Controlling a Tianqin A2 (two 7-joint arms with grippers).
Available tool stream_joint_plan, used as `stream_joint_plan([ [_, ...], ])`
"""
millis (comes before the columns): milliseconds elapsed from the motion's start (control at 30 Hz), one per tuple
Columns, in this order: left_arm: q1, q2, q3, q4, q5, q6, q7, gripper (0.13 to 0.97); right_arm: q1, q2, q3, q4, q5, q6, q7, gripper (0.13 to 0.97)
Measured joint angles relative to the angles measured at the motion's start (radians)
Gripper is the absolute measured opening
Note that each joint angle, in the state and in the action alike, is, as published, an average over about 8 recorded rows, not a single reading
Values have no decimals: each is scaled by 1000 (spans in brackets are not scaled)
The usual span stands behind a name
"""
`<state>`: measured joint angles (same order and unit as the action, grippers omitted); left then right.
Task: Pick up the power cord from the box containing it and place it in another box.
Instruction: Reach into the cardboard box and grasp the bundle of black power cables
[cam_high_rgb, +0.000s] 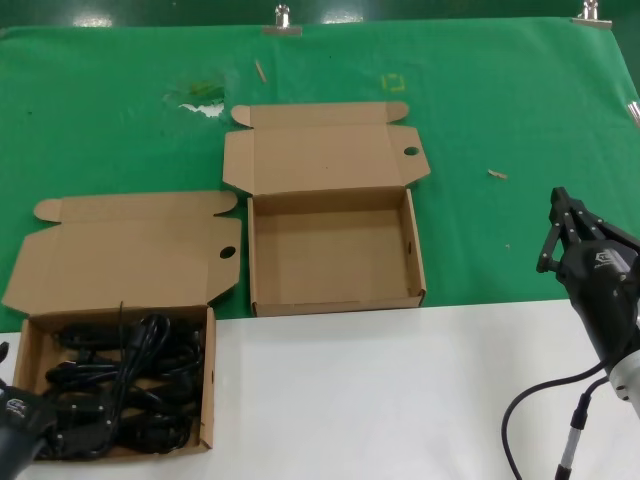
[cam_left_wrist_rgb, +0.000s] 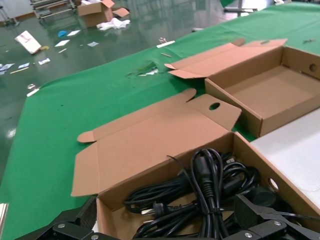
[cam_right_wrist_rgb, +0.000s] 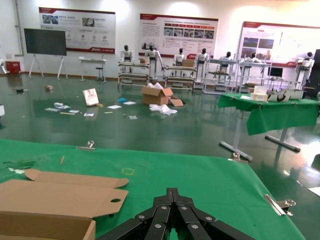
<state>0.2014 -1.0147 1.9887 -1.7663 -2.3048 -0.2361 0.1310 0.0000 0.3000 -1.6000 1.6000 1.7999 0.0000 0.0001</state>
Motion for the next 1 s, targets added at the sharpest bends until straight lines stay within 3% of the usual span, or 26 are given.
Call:
stream_joint_plan([
  [133, -74, -10, 96, 7, -53, -43, 69, 966, 0, 0, 0, 0, 0, 0, 0, 149],
  [233, -107, -13, 138, 12, -80, -63, 104, 966, 0, 0, 0, 0, 0, 0, 0, 144],
  [600, -137, 0, 173, 32, -93, -72, 131, 966, 0, 0, 0, 0, 0, 0, 0, 138],
  [867, -240, 48, 286, 97, -136, -98, 227, 966, 0, 0, 0, 0, 0, 0, 0, 138],
  [1000, -263, 38, 325, 86, -171, -121, 260, 966, 0, 0, 0, 0, 0, 0, 0, 138],
])
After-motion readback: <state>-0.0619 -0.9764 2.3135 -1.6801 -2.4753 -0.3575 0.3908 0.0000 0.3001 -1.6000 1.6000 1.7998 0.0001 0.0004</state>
